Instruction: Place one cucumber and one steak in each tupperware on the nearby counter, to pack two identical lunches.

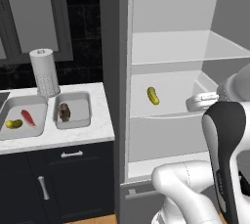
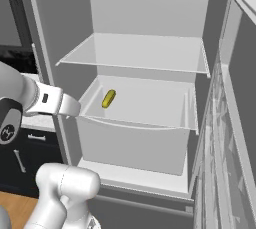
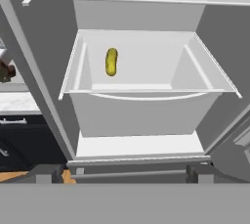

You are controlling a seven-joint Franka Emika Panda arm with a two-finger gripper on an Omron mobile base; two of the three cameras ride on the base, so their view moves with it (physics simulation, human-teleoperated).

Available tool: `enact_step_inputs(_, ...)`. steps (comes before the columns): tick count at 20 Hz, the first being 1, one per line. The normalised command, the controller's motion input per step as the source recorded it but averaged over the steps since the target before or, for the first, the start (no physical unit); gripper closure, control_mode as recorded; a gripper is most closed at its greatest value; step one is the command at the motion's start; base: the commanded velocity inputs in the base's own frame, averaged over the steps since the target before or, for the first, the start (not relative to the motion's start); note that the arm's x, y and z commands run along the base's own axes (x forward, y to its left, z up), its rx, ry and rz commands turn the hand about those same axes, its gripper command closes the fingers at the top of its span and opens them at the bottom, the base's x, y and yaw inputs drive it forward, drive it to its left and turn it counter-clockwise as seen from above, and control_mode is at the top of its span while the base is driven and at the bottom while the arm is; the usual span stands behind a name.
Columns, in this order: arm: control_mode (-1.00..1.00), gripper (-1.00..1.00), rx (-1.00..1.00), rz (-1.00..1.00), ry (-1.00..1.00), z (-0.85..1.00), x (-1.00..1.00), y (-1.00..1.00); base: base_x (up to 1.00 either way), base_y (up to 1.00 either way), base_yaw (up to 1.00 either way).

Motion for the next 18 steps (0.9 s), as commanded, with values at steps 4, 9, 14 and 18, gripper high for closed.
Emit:
enact_step_inputs(4, -1.0, -1.0, 0.0, 0.0, 0.0, 0.0, 0.0, 0.0, 0.0, 0.0, 0.0)
enact_step_inputs(9, -1.0, -1.0, 0.0, 0.0, 0.0, 0.0, 0.0, 0.0, 0.0, 0.0, 0.0)
enact_step_inputs(14, -1.0, -1.0, 0.11, -0.03, 0.01, -0.27, -0.09, -0.19, 0.0, 0.0, 0.0)
enact_step_inputs(18, -1.0, -1.0, 0.08, 0.04, -0.21, -0.78, -0.05, 0.14, 0.0, 0.0, 0.0)
